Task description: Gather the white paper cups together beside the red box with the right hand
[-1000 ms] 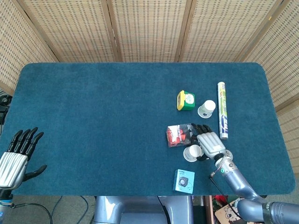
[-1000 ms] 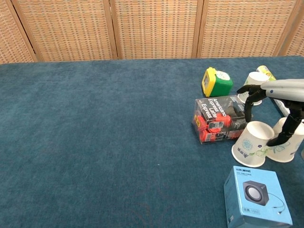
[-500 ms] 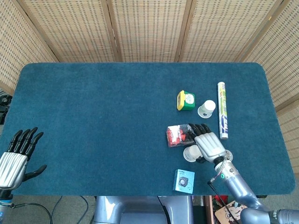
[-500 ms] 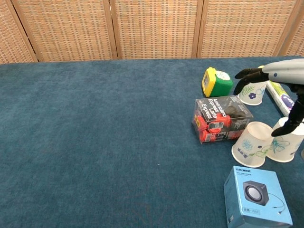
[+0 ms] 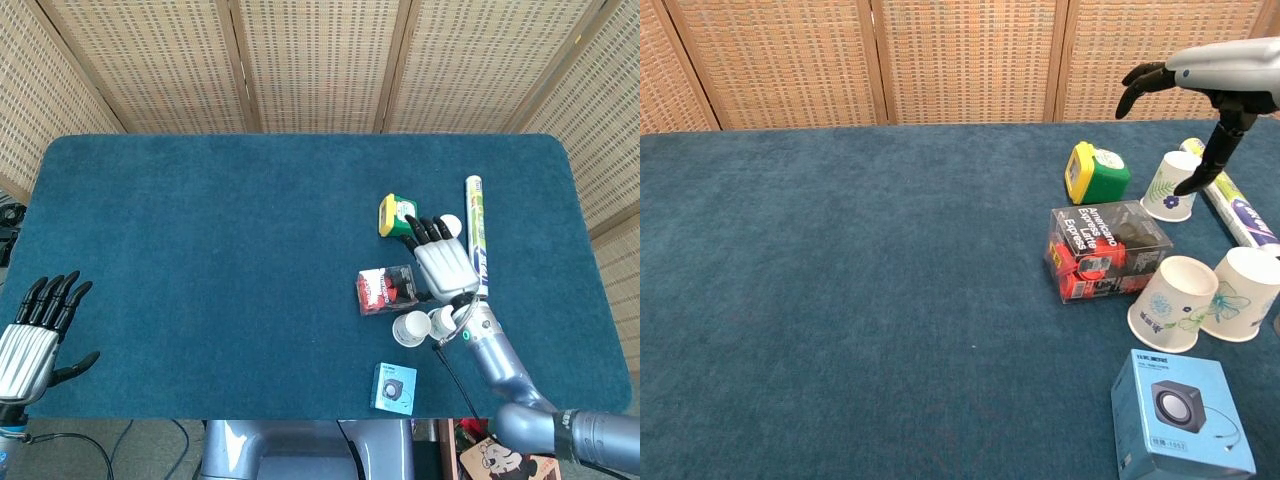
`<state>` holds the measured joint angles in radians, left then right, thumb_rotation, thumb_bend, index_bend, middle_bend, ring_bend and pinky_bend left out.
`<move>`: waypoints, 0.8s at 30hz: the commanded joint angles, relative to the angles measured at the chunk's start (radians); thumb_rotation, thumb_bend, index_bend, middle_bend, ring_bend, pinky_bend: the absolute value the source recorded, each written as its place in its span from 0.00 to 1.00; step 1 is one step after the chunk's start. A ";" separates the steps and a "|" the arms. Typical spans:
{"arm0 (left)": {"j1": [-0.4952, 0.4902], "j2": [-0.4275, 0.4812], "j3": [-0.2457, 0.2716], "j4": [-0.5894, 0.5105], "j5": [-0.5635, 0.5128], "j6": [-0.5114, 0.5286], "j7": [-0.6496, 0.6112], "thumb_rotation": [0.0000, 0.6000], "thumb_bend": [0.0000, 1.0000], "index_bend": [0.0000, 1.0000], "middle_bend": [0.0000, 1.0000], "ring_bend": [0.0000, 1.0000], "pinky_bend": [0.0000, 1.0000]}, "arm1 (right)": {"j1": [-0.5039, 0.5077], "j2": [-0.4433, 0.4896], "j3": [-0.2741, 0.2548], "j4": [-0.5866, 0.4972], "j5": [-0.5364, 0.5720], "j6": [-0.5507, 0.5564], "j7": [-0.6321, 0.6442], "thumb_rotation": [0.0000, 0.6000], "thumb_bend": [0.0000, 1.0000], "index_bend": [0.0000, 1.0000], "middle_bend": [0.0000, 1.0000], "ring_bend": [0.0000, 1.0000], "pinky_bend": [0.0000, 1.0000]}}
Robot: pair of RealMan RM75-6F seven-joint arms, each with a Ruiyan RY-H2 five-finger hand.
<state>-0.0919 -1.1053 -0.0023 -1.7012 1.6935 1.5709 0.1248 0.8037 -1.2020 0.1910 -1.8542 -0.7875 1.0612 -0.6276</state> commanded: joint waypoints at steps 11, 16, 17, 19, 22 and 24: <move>-0.010 -0.009 -0.003 0.000 -0.010 -0.020 0.020 1.00 0.18 0.00 0.00 0.00 0.00 | 0.112 -0.148 0.049 0.377 0.124 -0.114 0.014 1.00 0.12 0.22 0.00 0.00 0.00; -0.015 -0.013 -0.005 0.002 -0.022 -0.033 0.028 1.00 0.18 0.00 0.00 0.00 0.00 | 0.133 -0.181 0.041 0.483 0.183 -0.158 0.000 1.00 0.12 0.25 0.00 0.00 0.00; -0.016 -0.014 -0.006 0.002 -0.024 -0.035 0.029 1.00 0.18 0.00 0.00 0.00 0.00 | 0.136 -0.186 0.038 0.499 0.195 -0.166 -0.004 1.00 0.12 0.25 0.00 0.00 0.00; -0.020 -0.015 -0.007 0.002 -0.028 -0.042 0.032 1.00 0.18 0.00 0.00 0.00 0.00 | 0.140 -0.195 0.031 0.533 0.218 -0.182 -0.011 1.00 0.12 0.26 0.00 0.00 0.00; -0.023 -0.018 -0.006 0.001 -0.030 -0.049 0.038 1.00 0.18 0.00 0.00 0.00 0.00 | 0.141 -0.221 0.029 0.594 0.219 -0.191 0.003 1.00 0.12 0.28 0.00 0.00 0.00; -0.023 -0.019 -0.006 0.000 -0.030 -0.048 0.042 1.00 0.18 0.00 0.00 0.00 0.00 | 0.137 -0.238 0.030 0.631 0.217 -0.203 0.023 1.00 0.12 0.29 0.00 0.00 0.00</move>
<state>-0.1145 -1.1239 -0.0081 -1.7007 1.6638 1.5223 0.1660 0.9409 -1.4206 0.2226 -1.2534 -0.5705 0.8718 -0.6205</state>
